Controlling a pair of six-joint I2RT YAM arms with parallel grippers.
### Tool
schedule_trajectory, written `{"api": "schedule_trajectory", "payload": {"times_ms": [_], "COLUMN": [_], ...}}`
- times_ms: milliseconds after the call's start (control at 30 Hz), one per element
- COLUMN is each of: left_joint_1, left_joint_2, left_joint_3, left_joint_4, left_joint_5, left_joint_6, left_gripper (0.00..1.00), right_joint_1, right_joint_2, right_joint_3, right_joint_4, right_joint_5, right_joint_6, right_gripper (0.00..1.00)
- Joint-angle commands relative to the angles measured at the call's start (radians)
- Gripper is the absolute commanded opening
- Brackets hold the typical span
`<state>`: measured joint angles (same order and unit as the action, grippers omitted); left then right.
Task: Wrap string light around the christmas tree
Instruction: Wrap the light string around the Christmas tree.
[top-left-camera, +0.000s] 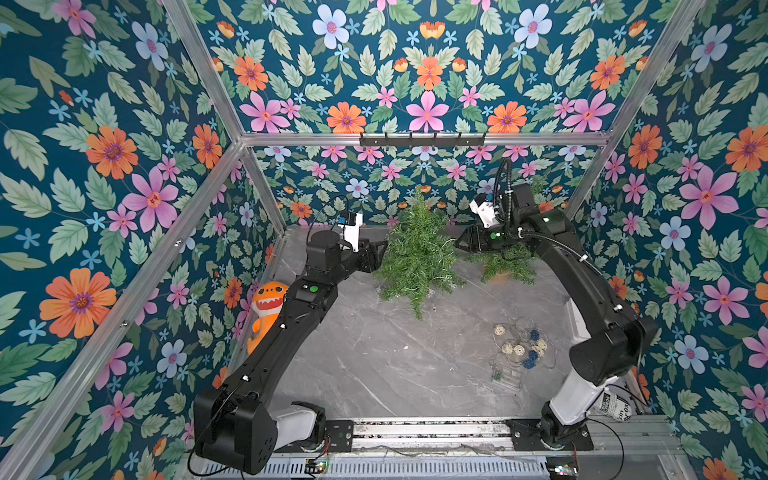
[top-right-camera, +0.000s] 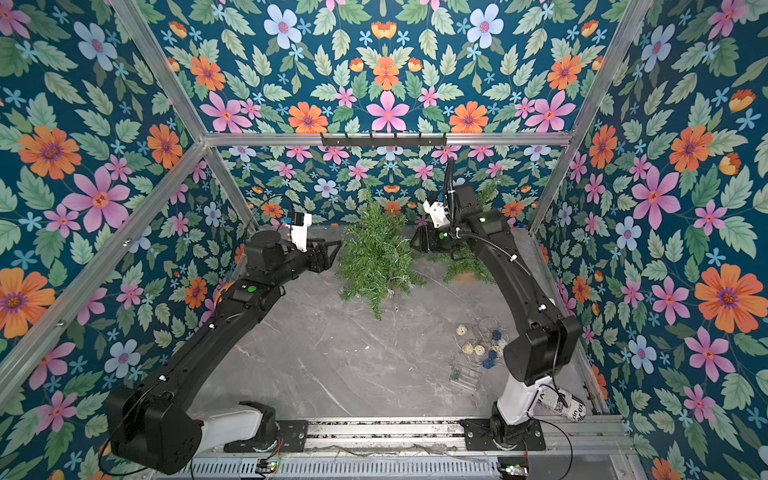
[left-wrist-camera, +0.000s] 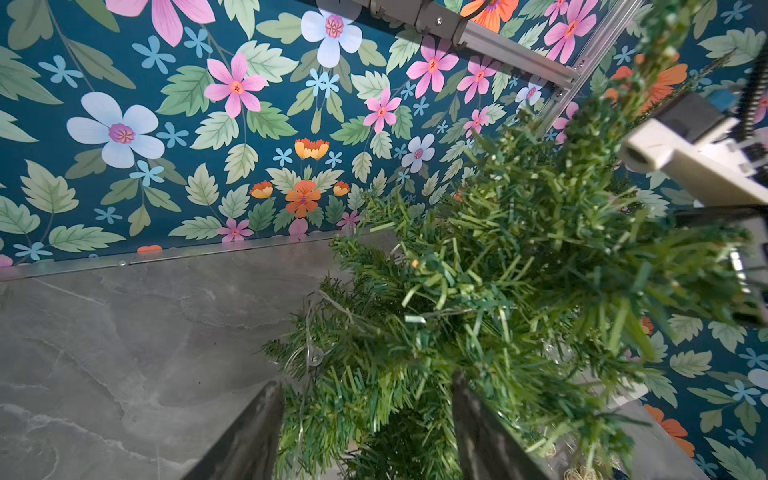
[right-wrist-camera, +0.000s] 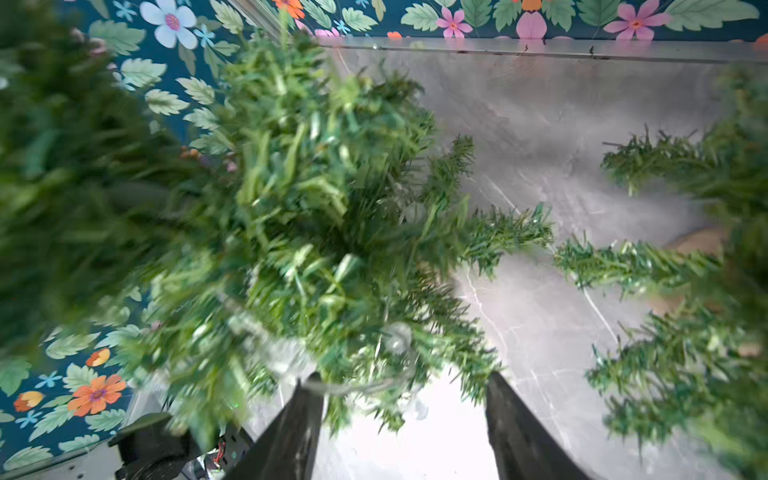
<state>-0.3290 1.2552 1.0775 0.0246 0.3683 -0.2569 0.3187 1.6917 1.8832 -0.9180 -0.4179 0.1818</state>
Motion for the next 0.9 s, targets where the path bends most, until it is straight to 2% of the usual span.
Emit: {"api": "schedule_trajectory", "payload": {"times_ms": [0, 133, 233, 333, 467, 567, 667, 767, 867], "left_joint_1": [-0.002, -0.002, -0.004, -0.005, -0.042, -0.060, -0.062, -0.063, -0.063], "left_joint_2": [0.009, 0.016, 0.002, -0.009, -0.025, -0.042, -0.056, -0.074, -0.089], "left_joint_3": [0.000, -0.001, -0.009, -0.029, -0.072, -0.108, -0.128, -0.149, -0.160], "left_joint_4": [0.023, 0.036, 0.038, 0.052, 0.070, 0.080, 0.062, 0.043, 0.017], "left_joint_5": [0.011, 0.021, 0.013, 0.006, -0.051, -0.090, -0.094, -0.112, -0.134], "left_joint_6": [-0.010, -0.031, -0.035, -0.053, -0.049, -0.047, -0.045, -0.038, -0.029], "left_gripper": [0.66, 0.66, 0.66, 0.65, 0.65, 0.65, 0.65, 0.65, 0.65], "right_joint_1": [-0.001, -0.002, 0.024, 0.091, 0.218, 0.293, 0.345, 0.379, 0.378], "right_joint_2": [-0.066, -0.164, -0.321, -0.440, -0.529, -0.526, -0.474, -0.383, -0.296], "right_joint_3": [-0.059, -0.188, -0.465, -0.653, -0.930, -1.092, -1.168, -1.191, -1.172], "right_joint_4": [0.079, 0.160, 0.355, 0.463, 0.730, 0.966, 1.162, 1.311, 1.373], "right_joint_5": [-0.013, 0.005, 0.027, 0.145, 0.297, 0.387, 0.426, 0.466, 0.478], "right_joint_6": [0.042, 0.096, 0.194, 0.236, 0.265, 0.257, 0.236, 0.197, 0.198], "right_gripper": [0.61, 0.61, 0.57, 0.52, 0.47, 0.47, 0.48, 0.50, 0.51]}}
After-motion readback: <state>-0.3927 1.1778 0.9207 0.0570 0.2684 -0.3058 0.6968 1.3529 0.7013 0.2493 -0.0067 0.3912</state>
